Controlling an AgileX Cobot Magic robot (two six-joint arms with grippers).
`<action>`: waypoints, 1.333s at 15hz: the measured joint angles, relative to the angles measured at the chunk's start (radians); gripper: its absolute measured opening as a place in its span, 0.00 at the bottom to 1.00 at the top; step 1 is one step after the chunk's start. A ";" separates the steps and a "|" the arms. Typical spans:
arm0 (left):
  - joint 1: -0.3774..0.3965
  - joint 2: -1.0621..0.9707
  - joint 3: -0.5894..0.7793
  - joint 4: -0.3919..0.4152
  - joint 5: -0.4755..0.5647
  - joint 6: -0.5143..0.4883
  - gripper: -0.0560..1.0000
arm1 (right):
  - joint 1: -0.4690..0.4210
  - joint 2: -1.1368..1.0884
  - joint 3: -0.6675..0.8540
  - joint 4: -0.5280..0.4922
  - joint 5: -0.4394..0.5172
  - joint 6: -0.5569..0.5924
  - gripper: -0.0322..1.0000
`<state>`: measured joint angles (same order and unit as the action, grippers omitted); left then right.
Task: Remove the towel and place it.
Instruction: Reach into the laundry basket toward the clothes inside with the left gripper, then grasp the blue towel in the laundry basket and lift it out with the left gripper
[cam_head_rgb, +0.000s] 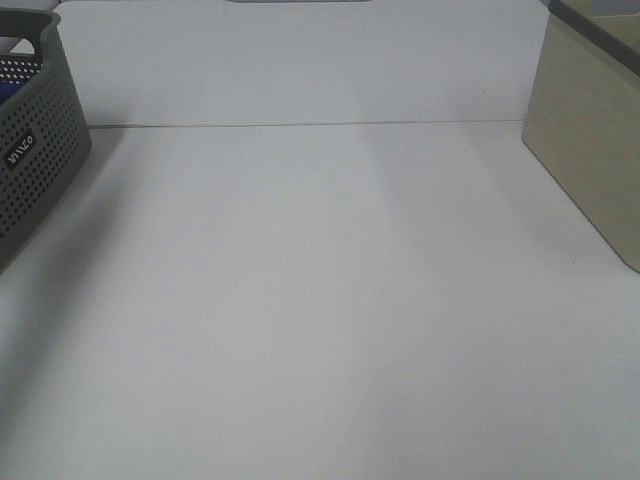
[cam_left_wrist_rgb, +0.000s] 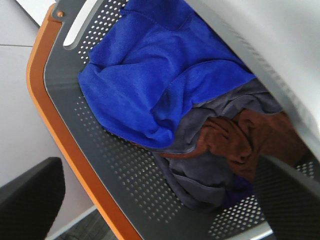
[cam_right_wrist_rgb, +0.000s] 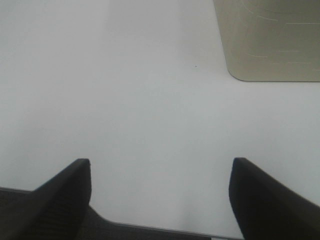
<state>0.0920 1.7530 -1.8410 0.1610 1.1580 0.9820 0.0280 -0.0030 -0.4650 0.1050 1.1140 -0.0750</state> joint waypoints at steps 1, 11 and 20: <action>0.014 0.112 -0.073 0.008 -0.002 0.033 0.97 | 0.000 0.000 0.000 0.000 0.000 0.000 0.76; 0.105 0.467 -0.120 0.062 -0.166 0.249 0.94 | 0.000 0.000 0.000 0.000 0.000 0.000 0.76; 0.105 0.537 -0.122 0.063 -0.188 0.267 0.53 | 0.000 0.000 0.000 0.000 0.000 0.000 0.76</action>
<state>0.1970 2.2900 -1.9630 0.2240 0.9700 1.2490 0.0280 -0.0030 -0.4650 0.1050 1.1140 -0.0750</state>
